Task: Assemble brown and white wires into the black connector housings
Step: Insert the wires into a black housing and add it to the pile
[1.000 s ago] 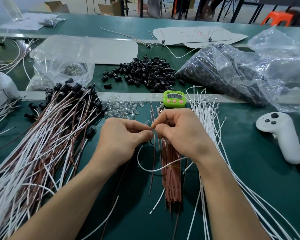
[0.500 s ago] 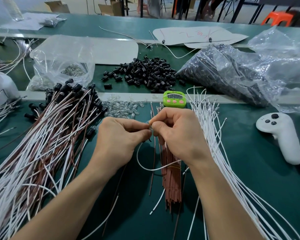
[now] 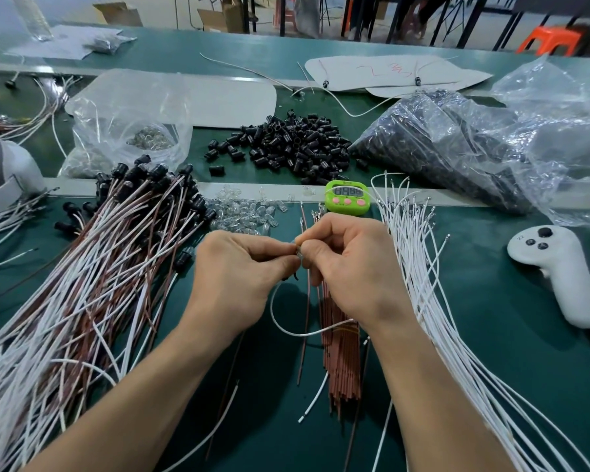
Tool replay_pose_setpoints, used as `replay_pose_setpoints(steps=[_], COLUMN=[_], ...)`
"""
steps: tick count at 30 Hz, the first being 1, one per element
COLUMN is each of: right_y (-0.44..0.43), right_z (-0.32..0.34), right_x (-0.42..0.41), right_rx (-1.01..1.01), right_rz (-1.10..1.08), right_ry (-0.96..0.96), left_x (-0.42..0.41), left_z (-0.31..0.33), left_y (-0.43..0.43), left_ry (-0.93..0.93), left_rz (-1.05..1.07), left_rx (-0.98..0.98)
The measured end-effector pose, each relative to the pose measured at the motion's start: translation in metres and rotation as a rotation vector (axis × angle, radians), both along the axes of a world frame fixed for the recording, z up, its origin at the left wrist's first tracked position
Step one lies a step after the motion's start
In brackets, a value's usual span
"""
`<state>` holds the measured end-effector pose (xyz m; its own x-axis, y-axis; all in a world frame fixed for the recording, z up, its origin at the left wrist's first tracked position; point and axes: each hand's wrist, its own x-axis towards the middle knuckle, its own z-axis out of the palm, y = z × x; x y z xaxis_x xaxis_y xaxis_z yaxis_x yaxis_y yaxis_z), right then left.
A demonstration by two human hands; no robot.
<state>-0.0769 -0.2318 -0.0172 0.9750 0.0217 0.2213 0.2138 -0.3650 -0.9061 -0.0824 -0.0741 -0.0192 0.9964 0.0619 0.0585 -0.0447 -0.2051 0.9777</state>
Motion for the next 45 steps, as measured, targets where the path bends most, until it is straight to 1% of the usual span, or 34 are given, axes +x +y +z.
replay_pose_setpoints(steps=[6,10,16,19,22,25,28,33,40,42,45], right_y=[0.002,0.003,0.002,0.001,-0.003,-0.007,-0.012,-0.009,-0.003,-0.004,-0.004], right_z=[-0.001,-0.001,0.002,0.004,0.005,0.004,0.003,0.003,0.003,0.004,0.005], right_x=[-0.001,-0.003,-0.005,-0.002,0.002,0.004,0.006,0.006,0.005,0.005,0.005], right_rx=[-0.049,-0.065,-0.074,-0.036,0.023,0.036,0.002,0.187,0.317,0.312,0.242], right_rz=[-0.025,-0.035,0.009,-0.006,-0.024,-0.039,-0.075,-0.044,0.019,0.026,0.036], right_ry=[-0.026,-0.050,-0.071,-0.049,-0.029,0.014,0.025,0.029,0.060,0.058,0.042], left_x=[0.001,0.001,0.000,-0.002,0.000,0.004,0.005,0.008,0.007,0.008,0.007], left_z=[-0.002,-0.003,-0.004,-0.005,-0.004,-0.004,-0.004,-0.004,0.000,0.000,0.001], left_y=[0.000,0.001,0.002,-0.002,-0.007,-0.006,-0.004,-0.002,-0.001,0.000,0.000], left_ry=[-0.008,-0.047,-0.052,-0.074,-0.036,0.034,0.080,0.150,0.183,0.178,0.158], left_rz=[-0.007,-0.022,-0.060,-0.027,-0.004,-0.012,-0.001,-0.003,-0.049,-0.044,-0.046], left_rx=[0.011,0.030,0.035,0.032,0.028,-0.015,-0.068,-0.171,-0.303,-0.312,-0.297])
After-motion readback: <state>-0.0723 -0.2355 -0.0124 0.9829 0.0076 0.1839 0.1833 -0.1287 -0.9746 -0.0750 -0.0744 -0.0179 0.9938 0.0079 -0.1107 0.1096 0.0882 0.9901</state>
